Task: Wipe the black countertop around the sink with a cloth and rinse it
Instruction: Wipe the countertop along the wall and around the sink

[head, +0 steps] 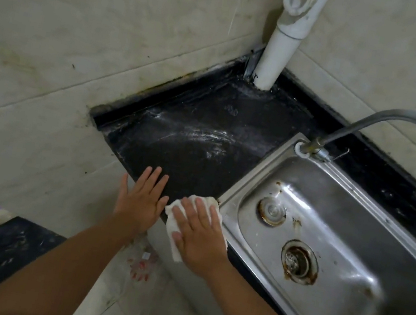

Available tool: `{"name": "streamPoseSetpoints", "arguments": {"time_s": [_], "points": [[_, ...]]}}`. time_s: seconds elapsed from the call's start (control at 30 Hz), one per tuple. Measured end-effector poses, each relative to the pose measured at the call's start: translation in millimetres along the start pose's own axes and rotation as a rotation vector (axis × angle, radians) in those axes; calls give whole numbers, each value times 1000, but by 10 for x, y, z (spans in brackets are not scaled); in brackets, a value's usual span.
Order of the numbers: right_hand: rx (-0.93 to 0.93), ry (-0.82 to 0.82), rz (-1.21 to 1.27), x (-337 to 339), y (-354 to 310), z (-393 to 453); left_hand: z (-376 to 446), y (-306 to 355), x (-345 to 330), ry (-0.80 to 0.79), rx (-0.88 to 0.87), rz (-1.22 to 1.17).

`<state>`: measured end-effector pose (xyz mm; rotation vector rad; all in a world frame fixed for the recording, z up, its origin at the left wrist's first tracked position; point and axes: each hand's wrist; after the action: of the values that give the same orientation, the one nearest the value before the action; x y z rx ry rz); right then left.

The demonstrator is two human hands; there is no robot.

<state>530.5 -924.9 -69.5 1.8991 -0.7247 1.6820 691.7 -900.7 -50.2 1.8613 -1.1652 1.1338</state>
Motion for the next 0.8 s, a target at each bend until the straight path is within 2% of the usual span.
{"name": "streamPoseSetpoints", "arguments": {"time_s": [0.13,0.3,0.53,0.67,0.8], "points": [[-34,9,-6,-38,-24,-83,-1,-11,16,-20,-4,-11],[-20,170,-7,-225,14,-597,9,-14,33,-33,-21,-24],[-10,109,9,-83,28,-327,26,-115,152,-39,-57,5],[-14,63,16,-60,-59,39,69,-148,344,59,-50,-75],[4,75,70,-55,-128,242,134,-222,458,155,95,-194]]}}
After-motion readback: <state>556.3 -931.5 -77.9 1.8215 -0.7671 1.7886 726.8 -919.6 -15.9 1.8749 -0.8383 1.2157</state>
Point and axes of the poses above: each hand's wrist, its own z-axis towards the middle knuckle, its own x-axis out of the back of the hand, y = z × x, and after that the axes turned 2 degrees about x, right-handed
